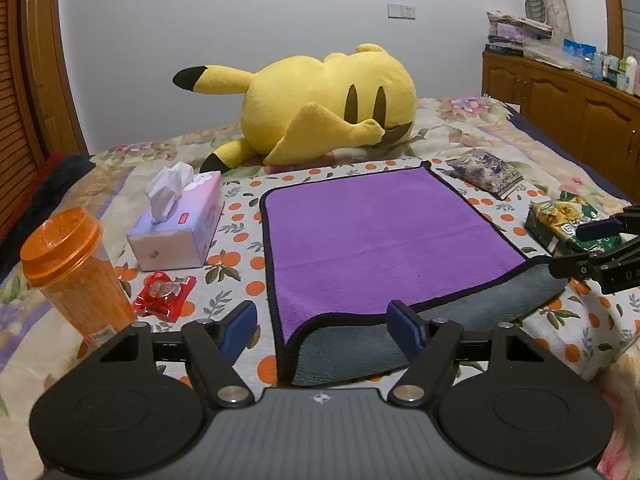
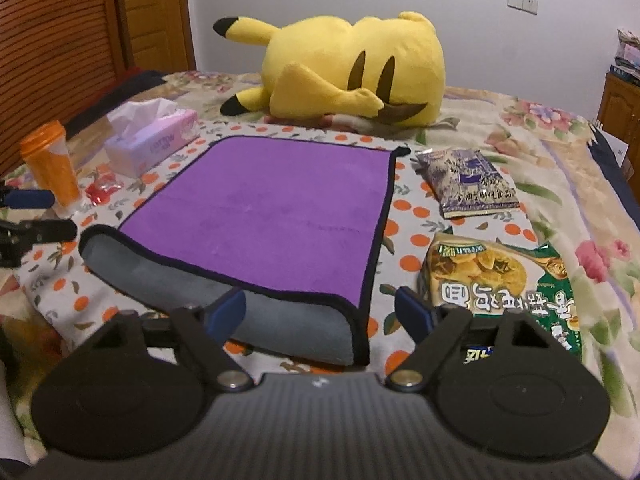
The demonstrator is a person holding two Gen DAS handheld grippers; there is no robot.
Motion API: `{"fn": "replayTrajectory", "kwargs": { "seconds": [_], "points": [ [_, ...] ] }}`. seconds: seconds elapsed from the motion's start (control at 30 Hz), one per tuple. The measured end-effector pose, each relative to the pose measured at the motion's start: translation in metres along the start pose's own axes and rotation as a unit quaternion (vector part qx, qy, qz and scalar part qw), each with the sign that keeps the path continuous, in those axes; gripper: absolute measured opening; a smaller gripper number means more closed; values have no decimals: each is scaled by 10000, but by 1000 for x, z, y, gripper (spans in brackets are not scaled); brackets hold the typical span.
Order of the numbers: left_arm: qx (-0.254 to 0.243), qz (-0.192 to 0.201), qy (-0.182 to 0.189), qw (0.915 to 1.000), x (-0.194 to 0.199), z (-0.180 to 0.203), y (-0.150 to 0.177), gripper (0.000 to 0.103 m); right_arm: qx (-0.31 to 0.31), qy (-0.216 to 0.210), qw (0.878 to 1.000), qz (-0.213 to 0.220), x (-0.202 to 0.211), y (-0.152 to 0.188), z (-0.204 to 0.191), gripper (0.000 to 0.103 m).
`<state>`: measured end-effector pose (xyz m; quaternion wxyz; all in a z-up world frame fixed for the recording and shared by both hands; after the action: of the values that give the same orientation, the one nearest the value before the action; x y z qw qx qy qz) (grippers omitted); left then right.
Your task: Fold towel
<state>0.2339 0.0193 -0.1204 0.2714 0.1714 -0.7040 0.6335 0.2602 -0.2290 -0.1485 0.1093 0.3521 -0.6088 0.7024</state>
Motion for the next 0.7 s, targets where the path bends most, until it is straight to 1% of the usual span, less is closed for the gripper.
{"fn": "replayTrajectory", "kwargs": {
  "seconds": [0.13, 0.23, 0.3, 0.4, 0.53, 0.7],
  "points": [
    [1, -59, -16, 10000, -9, -7, 0, 73, 1, -25, 9999, -111, -7, 3, 2, 77],
    [11, -154, 24, 9999, -16, -10, 2, 67, -1, -21, 9999, -165, -12, 5, 4, 77],
    [25, -258, 114, 9996, -22, -11, 5, 60, -23, -20, 9998, -195, -14, 5, 6, 76],
    [-12, -409, 204, 9990, -30, -12, 10, 53, -73, -23, 9997, -248, -19, 6, 10, 75],
    [-67, -561, 237, 9981, -38, -11, 17, 47, -112, -67, 9994, -331, -24, 9, 12, 74],
    [52, -776, 322, 9964, -43, -12, 25, 39, -110, -176, 9986, -481, -30, 14, 8, 70]
  ]
}}
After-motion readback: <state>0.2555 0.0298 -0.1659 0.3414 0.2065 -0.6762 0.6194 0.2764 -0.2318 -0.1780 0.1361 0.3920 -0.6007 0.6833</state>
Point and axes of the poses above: each gripper's, at about its wrist camera, not at the fingertips, and x roughly against the way its jaws point, z to its right, y to its underside, the point moved 9 cm from there along -x, roughly the way its jaws point, and after that the axes turned 3 degrees about x, right-handed, at the moved point
